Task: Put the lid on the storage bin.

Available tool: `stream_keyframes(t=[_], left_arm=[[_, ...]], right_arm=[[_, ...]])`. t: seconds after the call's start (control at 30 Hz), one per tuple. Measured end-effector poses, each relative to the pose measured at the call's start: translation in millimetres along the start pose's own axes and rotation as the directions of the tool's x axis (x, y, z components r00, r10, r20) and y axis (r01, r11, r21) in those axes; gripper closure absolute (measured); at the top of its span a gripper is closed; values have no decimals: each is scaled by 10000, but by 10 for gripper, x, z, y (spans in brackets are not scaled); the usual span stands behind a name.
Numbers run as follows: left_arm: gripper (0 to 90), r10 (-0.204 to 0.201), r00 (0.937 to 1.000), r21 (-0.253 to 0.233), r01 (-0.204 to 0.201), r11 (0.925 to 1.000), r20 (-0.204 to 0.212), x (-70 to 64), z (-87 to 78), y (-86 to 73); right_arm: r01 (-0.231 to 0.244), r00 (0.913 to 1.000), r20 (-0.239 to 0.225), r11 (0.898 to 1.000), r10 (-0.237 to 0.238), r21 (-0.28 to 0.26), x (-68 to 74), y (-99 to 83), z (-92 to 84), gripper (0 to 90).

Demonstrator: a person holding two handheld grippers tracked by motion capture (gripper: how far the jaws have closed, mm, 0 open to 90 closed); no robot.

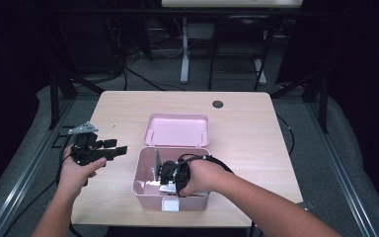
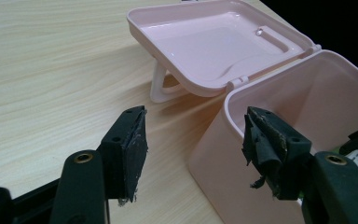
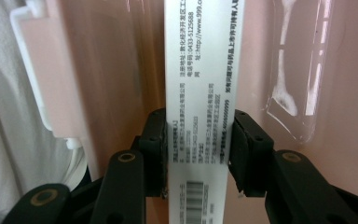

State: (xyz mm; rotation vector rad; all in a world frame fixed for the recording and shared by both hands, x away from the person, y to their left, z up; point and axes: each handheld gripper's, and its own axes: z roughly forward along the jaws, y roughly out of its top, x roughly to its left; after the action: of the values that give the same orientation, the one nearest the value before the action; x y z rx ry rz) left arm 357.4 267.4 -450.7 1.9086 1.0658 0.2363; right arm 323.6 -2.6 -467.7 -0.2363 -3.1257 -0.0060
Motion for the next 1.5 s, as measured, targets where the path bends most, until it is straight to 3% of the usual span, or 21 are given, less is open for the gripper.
stream_keyframes(t=[0.37,0.7,0.97,1.5], left_arm=[[393,4,10000,51,-5,10000,27,2,-5,2],[393,-41,10000,-3,41,10000,-17,2,3,-2],[393,-21,10000,64,21,10000,18,4,-5,1],[393,-30,10000,36,30,10000,-18,3,3,-2]], right_arm=[[-198,9998,-9,9994,198,-274,-18,-42,-75,609],[168,9998,-38,9993,-170,-324,-7,-58,-83,620],[750,9971,-79,9970,-751,-165,31,-34,-84,620],[445,9989,-113,9988,-447,-210,16,-43,-83,617]])
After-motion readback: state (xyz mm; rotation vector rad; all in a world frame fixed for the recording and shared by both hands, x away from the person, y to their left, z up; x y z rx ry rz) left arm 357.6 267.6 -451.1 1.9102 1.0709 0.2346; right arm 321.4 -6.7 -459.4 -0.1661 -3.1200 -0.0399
